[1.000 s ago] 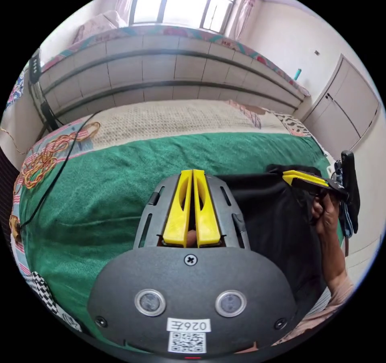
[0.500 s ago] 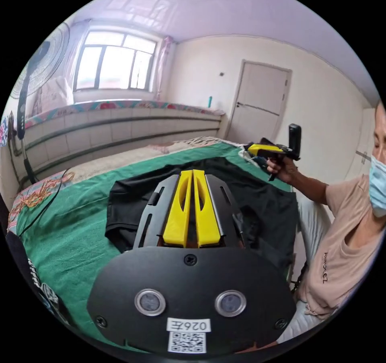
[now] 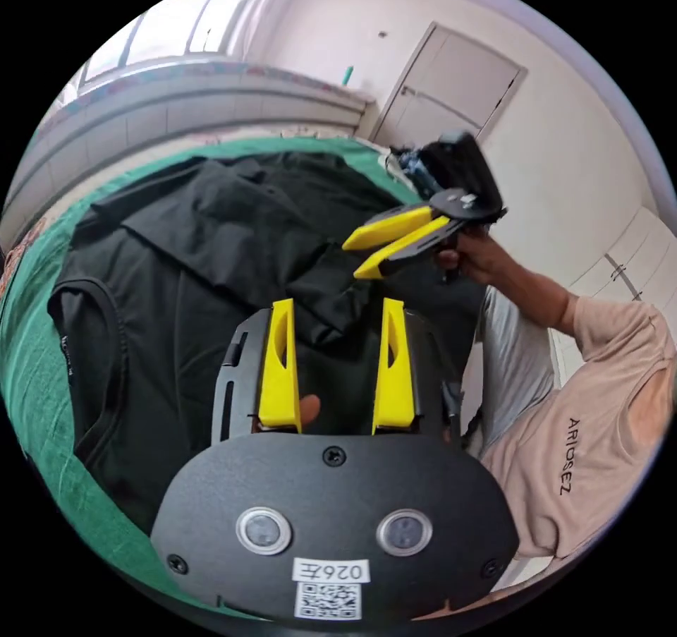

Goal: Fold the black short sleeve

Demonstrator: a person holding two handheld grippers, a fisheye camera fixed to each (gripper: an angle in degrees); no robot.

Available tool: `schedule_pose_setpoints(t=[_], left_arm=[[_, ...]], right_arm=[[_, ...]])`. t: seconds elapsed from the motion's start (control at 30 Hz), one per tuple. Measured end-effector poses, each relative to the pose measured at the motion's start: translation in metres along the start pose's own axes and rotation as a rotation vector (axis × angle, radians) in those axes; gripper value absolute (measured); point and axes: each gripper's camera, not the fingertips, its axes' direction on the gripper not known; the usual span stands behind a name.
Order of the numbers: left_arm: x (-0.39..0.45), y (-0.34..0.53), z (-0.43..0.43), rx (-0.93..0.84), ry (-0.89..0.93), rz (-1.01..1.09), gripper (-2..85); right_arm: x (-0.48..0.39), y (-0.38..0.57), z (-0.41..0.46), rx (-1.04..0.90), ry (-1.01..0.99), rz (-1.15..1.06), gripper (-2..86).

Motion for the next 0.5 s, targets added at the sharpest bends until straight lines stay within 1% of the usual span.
schedule_pose_setpoints(t=[0.03, 0.07, 0.13, 0.2, 0.23, 0.27, 0.3, 0.37, 0.5], left_arm=[[-0.004, -0.009, 0.004, -0.054, -0.023, -0.013, 9.7], [-0.005, -0.012, 0.001, -0.050, -0.032, 0.000, 7.7], [-0.010, -0.017, -0.015, -0.043, 0.002, 0.054, 3.6], [-0.017, -0.013, -0.028, -0.046, 0.030, 0.079, 3.0], [-0.023, -0.008, -0.037, -0.036, 0.068, 0.096, 2.7], [-0.027, -0.006, -0.042, -0.034, 0.091, 0.100, 2.7], [-0.033, -0.001, -0.052, -0.031, 0.125, 0.100, 2.6], [-0.043, 0.006, -0.069, -0.006, 0.123, 0.076, 4.5], [-0.058, 0.009, -0.109, 0.081, 0.064, 0.044, 7.2]], right_arm=[[0.001, 0.004, -0.010, 0.000, -0.020, 0.008, 4.9], [0.001, 0.009, -0.024, 0.009, -0.035, 0.017, 1.0], [-0.002, 0.019, -0.053, 0.036, -0.085, 0.003, -0.3], [-0.012, 0.031, -0.086, 0.072, -0.193, -0.053, -0.8], [-0.020, 0.039, -0.106, 0.078, -0.285, -0.119, -0.9], [-0.031, 0.045, -0.120, 0.045, -0.353, -0.186, -0.9], [-0.037, 0.048, -0.125, 0.015, -0.374, -0.223, -0.8], [-0.055, 0.059, -0.136, -0.128, -0.429, -0.320, 0.2], [-0.070, 0.072, -0.160, -0.209, -0.456, -0.341, 1.3]])
